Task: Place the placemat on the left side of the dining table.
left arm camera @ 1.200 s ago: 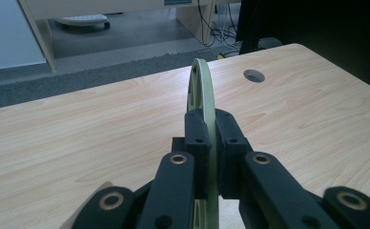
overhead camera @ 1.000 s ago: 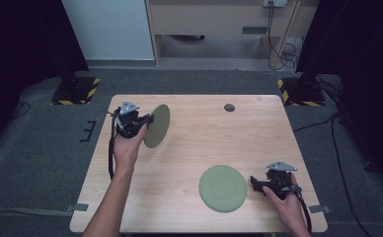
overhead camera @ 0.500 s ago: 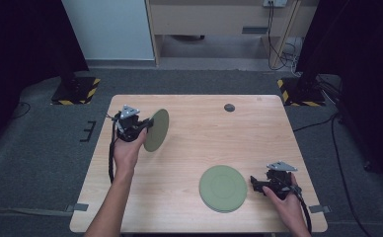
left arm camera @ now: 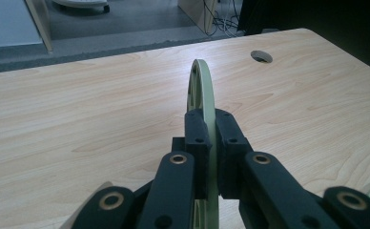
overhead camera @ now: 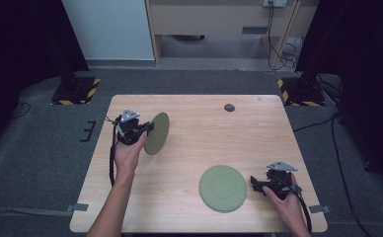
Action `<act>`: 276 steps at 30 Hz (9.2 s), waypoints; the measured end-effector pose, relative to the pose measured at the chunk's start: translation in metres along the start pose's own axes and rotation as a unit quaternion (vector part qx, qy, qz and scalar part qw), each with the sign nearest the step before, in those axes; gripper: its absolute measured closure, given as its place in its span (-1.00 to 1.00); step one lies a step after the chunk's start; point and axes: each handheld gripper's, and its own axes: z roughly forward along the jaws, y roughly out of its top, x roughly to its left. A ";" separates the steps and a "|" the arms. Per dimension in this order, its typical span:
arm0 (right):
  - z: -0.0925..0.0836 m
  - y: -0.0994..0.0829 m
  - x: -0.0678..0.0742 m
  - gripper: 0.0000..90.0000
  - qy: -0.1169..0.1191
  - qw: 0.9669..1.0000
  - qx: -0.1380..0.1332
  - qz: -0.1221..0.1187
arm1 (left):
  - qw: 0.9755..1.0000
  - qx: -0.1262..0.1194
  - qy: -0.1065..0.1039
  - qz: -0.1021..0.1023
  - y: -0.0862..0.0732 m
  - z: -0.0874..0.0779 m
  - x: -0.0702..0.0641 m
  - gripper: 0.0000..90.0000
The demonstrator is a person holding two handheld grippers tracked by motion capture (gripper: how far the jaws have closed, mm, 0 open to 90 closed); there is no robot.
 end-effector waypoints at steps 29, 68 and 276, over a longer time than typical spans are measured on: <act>0.000 0.000 0.000 -0.87 0.000 1.000 0.000 0.000 | 1.000 -0.005 0.016 -0.017 -0.011 -0.006 0.012 0.90; 0.001 0.001 0.000 -0.90 0.001 1.000 0.001 -0.001 | 0.995 0.042 0.072 -0.054 -0.058 -0.006 0.087 0.90; 0.000 0.000 0.000 -0.90 0.001 1.000 0.002 -0.001 | 0.978 0.142 -0.068 0.134 -0.129 0.044 -0.092 -1.00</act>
